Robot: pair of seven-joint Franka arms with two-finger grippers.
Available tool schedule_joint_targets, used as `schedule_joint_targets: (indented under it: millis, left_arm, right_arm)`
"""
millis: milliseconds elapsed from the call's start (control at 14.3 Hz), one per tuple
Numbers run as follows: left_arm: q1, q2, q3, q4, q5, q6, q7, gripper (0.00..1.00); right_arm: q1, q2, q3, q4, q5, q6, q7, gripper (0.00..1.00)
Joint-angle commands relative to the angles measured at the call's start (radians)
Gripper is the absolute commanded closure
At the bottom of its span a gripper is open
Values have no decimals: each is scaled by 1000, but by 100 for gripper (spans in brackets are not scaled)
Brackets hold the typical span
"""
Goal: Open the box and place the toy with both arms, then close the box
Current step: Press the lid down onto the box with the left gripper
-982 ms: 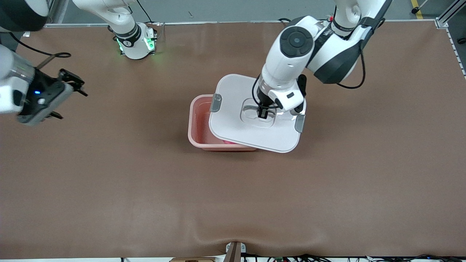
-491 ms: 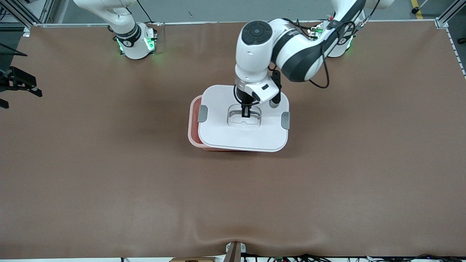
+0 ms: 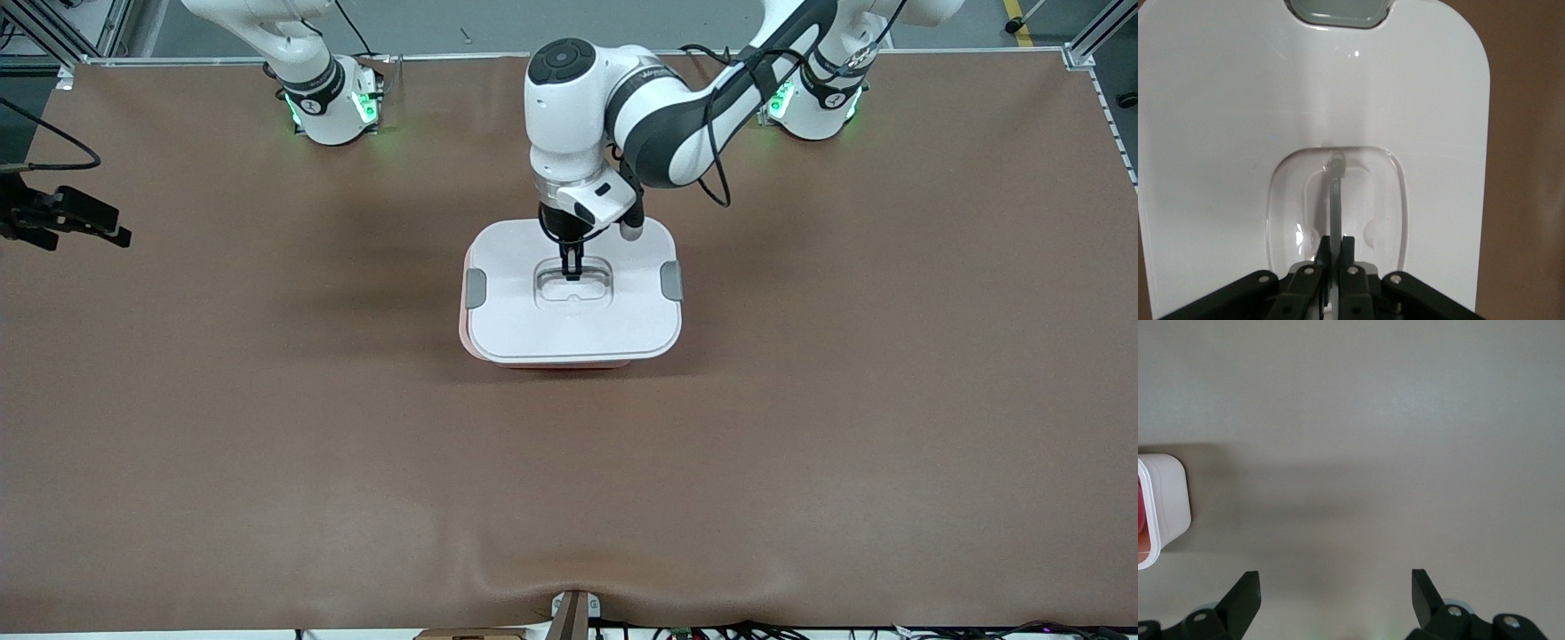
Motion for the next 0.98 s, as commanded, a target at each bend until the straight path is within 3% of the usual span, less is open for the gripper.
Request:
schedule_joint_targets:
  millis: [0,140,912]
  left_arm:
    - [-30,23,2,6,88,8,-120,100]
    - [-41,38,2,9,114,10,-136,100]
    - [-80,92,6,20,168,31,-222,100]
  right_arm:
    - [-22,-33,20,-8,-10,10,18,0]
    - [-23,-30,21,19,-47,3,17,0]
    - [-43,-16,17,22,-33,-42,25,0]
